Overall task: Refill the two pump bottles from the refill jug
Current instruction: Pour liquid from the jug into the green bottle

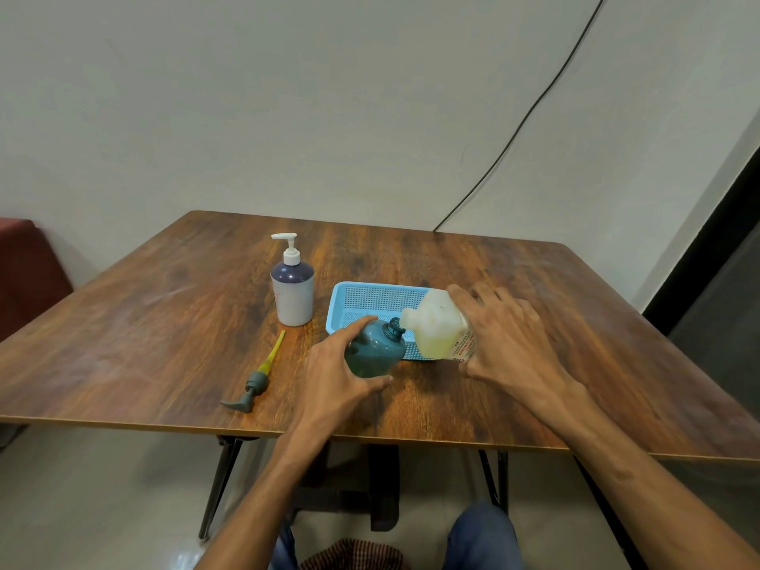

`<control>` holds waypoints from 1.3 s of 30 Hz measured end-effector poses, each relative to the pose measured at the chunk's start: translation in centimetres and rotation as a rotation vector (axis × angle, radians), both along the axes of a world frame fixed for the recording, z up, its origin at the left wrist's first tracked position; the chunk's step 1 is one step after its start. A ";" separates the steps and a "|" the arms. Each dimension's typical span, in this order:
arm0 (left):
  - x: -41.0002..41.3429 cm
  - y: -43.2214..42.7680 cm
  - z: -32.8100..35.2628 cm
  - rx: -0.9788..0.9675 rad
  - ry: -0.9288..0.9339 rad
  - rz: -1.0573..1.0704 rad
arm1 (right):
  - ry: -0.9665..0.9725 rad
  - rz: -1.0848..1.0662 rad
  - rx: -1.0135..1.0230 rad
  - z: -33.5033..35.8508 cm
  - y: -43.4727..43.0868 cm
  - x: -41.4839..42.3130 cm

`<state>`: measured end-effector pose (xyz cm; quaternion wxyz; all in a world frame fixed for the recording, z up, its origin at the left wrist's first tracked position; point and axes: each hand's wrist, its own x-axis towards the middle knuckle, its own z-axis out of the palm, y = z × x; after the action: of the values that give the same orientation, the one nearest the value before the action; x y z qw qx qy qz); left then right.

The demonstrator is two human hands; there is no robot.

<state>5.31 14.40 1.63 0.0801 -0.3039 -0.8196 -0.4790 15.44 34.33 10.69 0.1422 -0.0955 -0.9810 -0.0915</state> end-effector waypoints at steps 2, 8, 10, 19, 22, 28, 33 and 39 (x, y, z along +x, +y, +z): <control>0.0 0.0 0.0 0.004 0.004 0.001 | -0.001 -0.002 0.004 0.1 0.0 0.0; 0.2 0.1 0.2 0.016 0.006 0.010 | 0.000 -0.003 0.010 0.1 0.0 0.1; 0.2 0.1 0.2 0.021 0.007 0.004 | -0.004 -0.008 0.011 0.1 0.0 0.0; 0.3 0.1 0.1 0.023 -0.004 0.007 | -0.005 -0.003 0.020 0.0 0.1 0.0; 0.2 0.1 0.1 0.022 -0.007 0.013 | -0.009 -0.001 0.017 0.0 0.2 0.1; 0.3 0.1 0.1 0.025 -0.008 0.013 | -0.009 -0.001 0.019 0.1 0.1 0.1; 0.3 0.1 0.2 0.022 -0.001 0.013 | -0.003 0.000 0.010 0.2 0.1 0.1; 0.3 0.1 0.2 0.014 0.002 0.001 | -0.004 -0.008 0.020 0.1 0.2 0.2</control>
<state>5.62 14.50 1.86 0.0835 -0.3032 -0.8163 -0.4845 15.65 34.51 10.76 0.1407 -0.0981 -0.9799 -0.1021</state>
